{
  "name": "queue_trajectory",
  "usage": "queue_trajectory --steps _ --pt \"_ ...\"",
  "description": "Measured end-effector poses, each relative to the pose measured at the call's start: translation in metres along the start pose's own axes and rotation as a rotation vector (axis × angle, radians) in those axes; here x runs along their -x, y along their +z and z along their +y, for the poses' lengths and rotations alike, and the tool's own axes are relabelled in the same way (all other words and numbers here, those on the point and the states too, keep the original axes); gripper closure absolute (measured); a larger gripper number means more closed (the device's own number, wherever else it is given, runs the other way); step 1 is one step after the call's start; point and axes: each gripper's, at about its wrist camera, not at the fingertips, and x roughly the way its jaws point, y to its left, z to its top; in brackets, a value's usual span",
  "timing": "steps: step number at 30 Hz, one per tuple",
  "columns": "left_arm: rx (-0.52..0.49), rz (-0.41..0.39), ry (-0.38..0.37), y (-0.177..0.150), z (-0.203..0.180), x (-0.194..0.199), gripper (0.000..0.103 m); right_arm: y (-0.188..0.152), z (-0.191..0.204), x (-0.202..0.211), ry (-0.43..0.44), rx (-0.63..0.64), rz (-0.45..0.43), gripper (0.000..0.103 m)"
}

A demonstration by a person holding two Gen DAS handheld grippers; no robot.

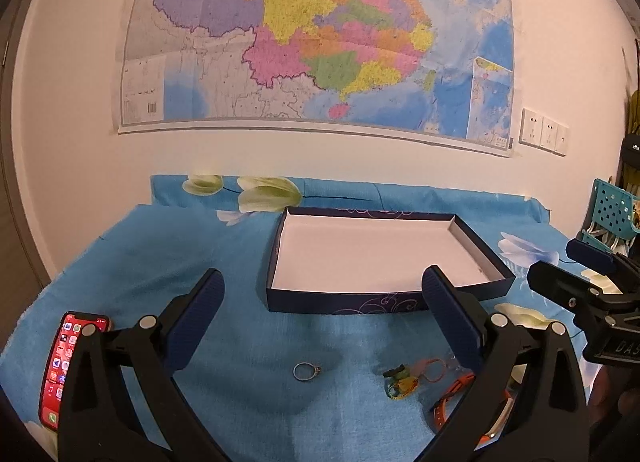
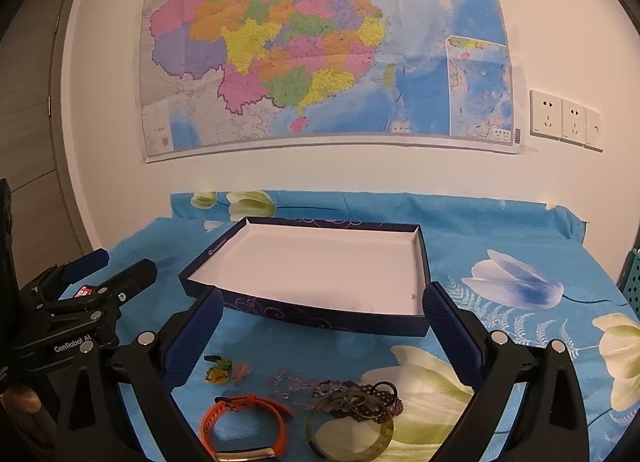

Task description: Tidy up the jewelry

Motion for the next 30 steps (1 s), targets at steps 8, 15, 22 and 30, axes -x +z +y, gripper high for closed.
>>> queue_trajectory --steps 8,15,22,30 --pt "0.003 -0.013 0.003 0.0002 0.0005 0.003 0.006 -0.0011 0.0013 0.0008 0.001 0.005 -0.003 0.006" --pt "0.002 -0.016 0.002 0.0003 0.001 0.0039 0.006 -0.0005 0.0016 0.001 0.005 0.005 -0.002 0.006" --pt "0.006 -0.023 0.006 0.0016 0.0019 0.006 0.006 -0.0002 0.0017 0.0026 0.007 0.004 -0.009 0.006" --pt "0.007 -0.029 0.007 0.0027 0.0027 0.008 0.006 0.0006 0.0014 0.0047 0.01 0.004 -0.016 0.006"
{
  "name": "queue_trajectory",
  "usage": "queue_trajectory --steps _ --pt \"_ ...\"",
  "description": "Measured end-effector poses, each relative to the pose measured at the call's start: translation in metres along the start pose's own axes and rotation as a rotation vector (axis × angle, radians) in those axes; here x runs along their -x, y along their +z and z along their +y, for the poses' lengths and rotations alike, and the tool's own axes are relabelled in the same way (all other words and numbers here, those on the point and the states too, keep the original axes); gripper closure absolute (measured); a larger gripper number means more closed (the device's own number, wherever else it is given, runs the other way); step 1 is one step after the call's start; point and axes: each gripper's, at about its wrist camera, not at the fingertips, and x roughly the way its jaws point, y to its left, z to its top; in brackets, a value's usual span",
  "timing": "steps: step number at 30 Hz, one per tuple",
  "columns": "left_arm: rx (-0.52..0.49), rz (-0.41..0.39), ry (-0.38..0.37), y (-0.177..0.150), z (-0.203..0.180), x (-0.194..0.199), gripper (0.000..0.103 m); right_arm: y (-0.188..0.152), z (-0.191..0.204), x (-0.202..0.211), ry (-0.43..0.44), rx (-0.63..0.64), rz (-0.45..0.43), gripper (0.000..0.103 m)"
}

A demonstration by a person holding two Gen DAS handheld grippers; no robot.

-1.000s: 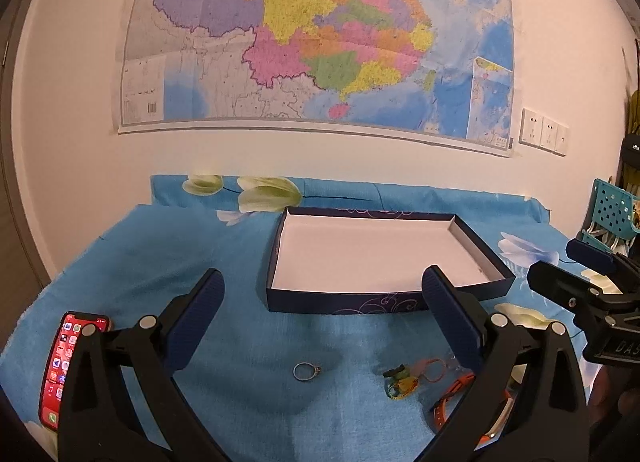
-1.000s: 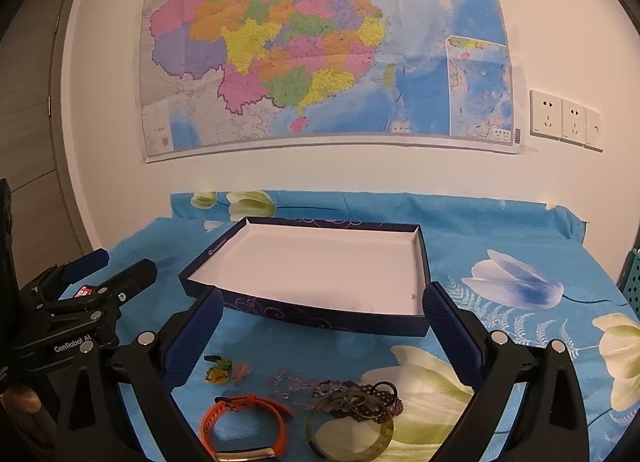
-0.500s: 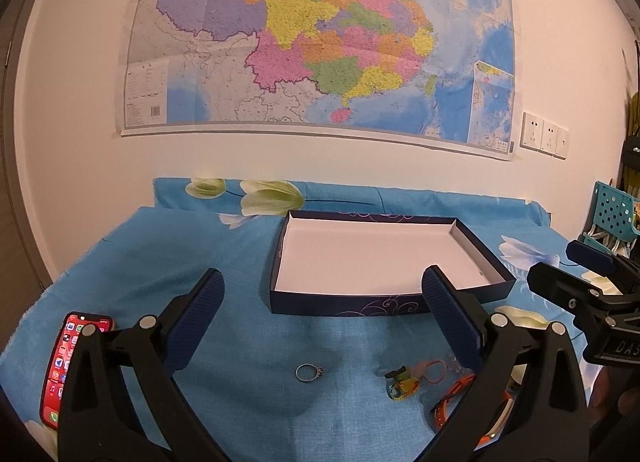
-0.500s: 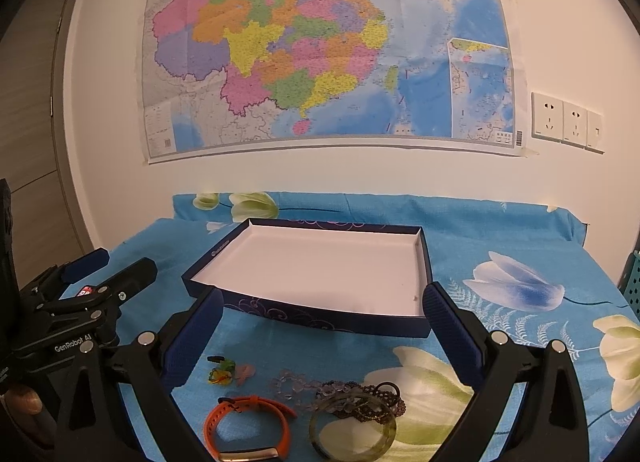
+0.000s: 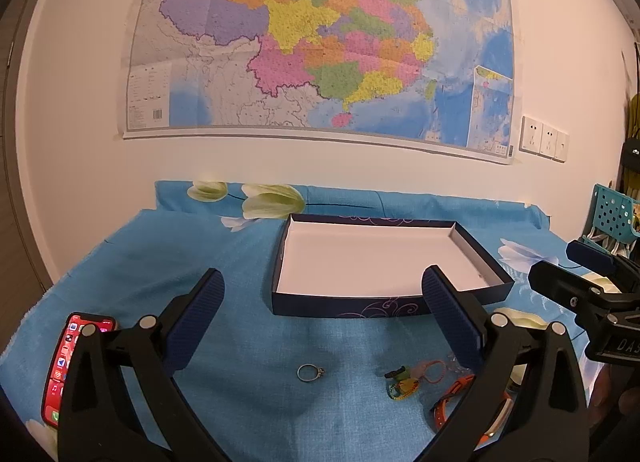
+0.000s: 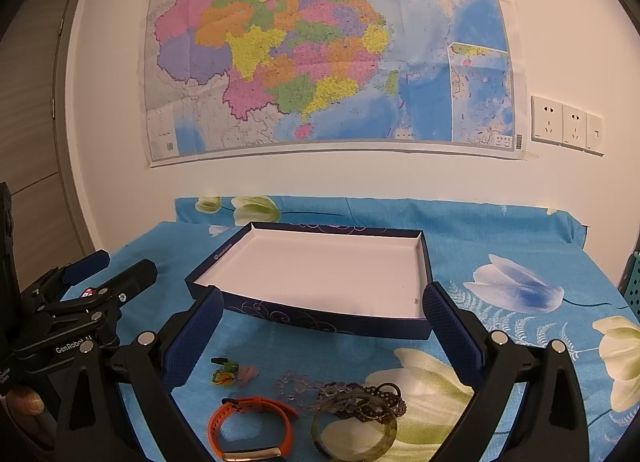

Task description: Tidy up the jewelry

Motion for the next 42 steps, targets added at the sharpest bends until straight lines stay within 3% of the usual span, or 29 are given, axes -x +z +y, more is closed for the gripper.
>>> queue_trajectory --steps 42 --pt "-0.004 -0.012 0.001 -0.0007 0.0003 0.0046 0.006 -0.0018 0.0002 0.0023 0.006 0.001 -0.009 0.006"
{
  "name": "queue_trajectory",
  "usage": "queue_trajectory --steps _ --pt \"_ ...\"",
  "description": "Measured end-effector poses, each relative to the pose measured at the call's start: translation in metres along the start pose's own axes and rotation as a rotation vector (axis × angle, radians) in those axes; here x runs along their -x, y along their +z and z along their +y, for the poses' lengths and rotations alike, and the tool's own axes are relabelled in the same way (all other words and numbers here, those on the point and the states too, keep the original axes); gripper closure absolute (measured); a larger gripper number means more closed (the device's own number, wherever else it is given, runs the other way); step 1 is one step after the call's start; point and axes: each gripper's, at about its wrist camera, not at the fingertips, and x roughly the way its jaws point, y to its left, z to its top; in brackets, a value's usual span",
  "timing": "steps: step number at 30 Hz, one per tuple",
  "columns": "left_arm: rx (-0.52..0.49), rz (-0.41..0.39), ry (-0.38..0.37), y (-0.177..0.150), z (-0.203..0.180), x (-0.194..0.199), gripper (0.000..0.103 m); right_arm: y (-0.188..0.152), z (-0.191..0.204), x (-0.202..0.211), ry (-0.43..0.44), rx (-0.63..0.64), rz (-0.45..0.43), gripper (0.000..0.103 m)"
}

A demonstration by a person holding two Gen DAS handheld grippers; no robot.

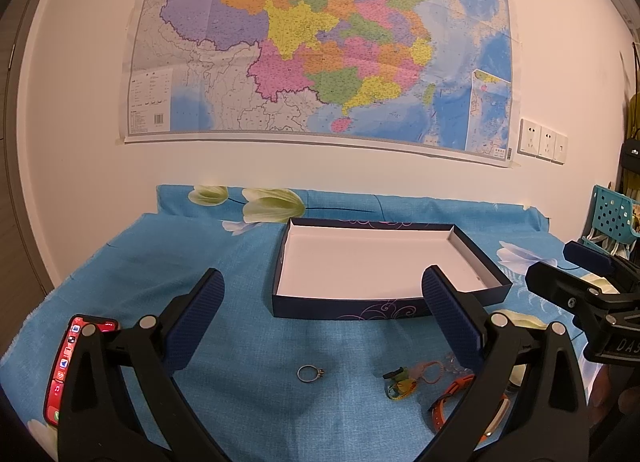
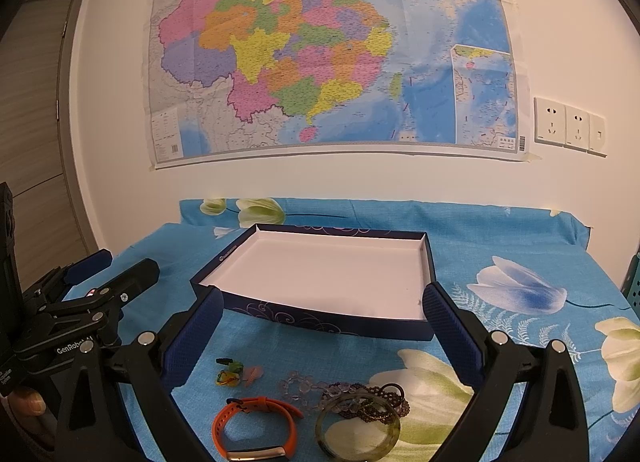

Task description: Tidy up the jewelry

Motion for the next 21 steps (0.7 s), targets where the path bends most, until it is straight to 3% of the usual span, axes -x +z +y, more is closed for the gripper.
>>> queue_trajectory --steps 10,21 --pt "-0.008 0.019 -0.028 0.001 -0.001 -0.001 0.006 -0.002 -0.002 -0.002 0.004 -0.004 0.02 0.006" --pt "-0.059 0.201 -0.21 -0.022 -0.01 -0.021 0.006 -0.034 -0.043 -0.015 -0.034 -0.004 0.228 0.006"
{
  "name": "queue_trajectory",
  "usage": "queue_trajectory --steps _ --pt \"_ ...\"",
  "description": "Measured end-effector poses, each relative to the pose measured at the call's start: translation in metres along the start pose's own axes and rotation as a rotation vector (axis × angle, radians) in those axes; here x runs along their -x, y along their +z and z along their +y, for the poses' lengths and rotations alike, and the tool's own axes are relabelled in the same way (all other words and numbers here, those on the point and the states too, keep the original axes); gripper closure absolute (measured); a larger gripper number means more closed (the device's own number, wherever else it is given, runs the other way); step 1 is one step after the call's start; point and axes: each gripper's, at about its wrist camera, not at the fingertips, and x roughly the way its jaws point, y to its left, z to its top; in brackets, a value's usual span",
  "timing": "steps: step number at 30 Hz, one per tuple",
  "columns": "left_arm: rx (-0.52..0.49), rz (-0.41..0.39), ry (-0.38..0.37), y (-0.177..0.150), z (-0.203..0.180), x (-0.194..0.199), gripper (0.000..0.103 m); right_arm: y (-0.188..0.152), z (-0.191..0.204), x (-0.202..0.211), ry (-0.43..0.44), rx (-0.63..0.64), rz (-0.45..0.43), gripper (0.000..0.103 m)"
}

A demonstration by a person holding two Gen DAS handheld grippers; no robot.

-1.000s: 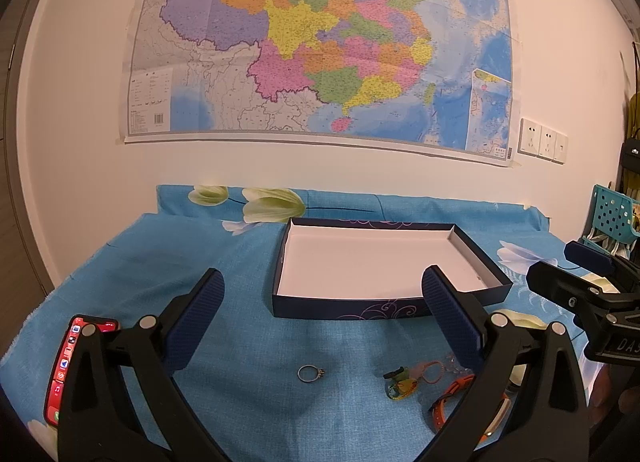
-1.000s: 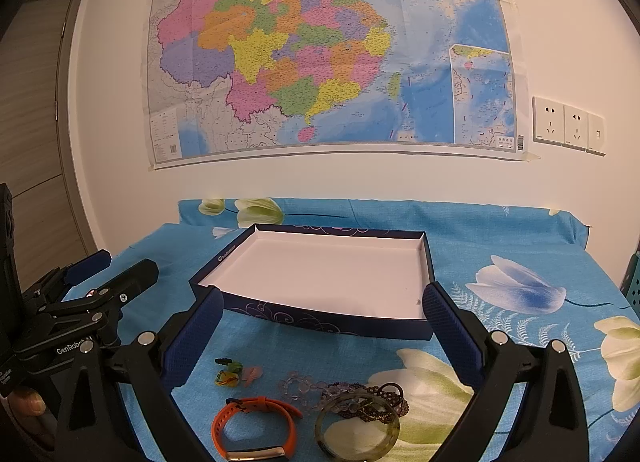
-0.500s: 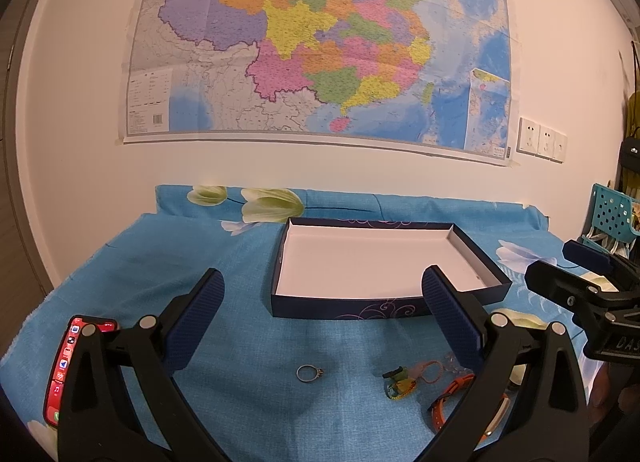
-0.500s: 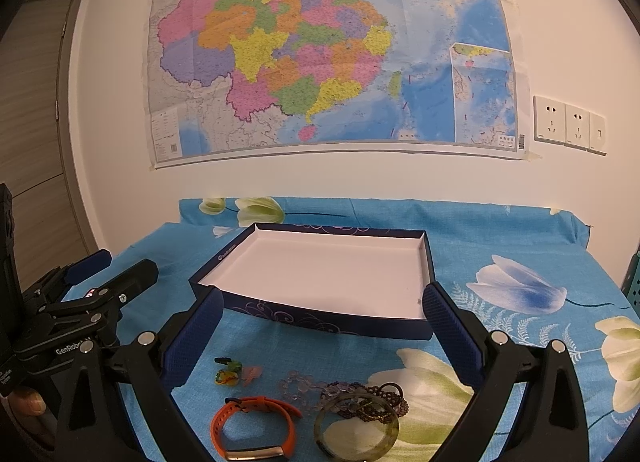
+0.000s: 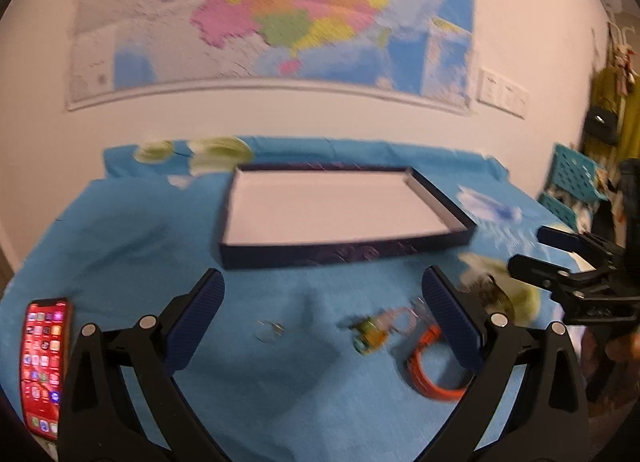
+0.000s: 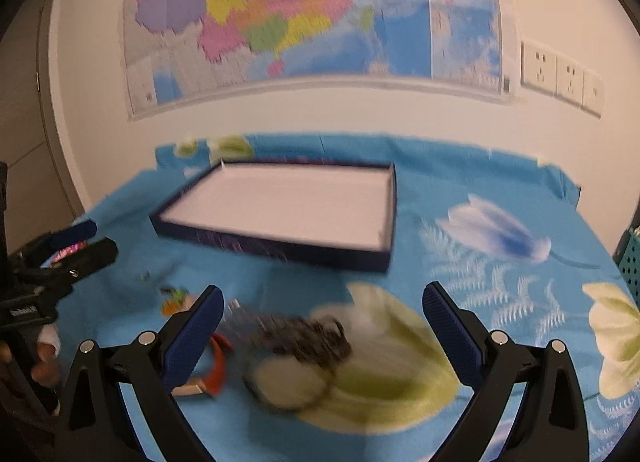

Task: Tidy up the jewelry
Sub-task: 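Grasp the orange watch band with the left tool while the right tool grasps the tortoiseshell bangle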

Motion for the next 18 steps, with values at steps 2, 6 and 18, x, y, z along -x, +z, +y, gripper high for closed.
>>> queue_trajectory --steps 2,6,18 --pt "-0.03 0.033 -0.036 -0.005 -0.007 -0.004 0.006 -0.007 -0.006 -0.006 0.001 0.0 0.048 0.009" --pt "-0.089 0.089 -0.092 -0.016 -0.023 -0.01 0.006 -0.019 -0.011 -0.013 0.045 -0.004 0.128 0.028" --pt "-0.127 0.249 -0.256 -0.035 -0.047 -0.028 0.052 -0.028 -0.013 -0.029 0.155 -0.047 0.241 0.077"
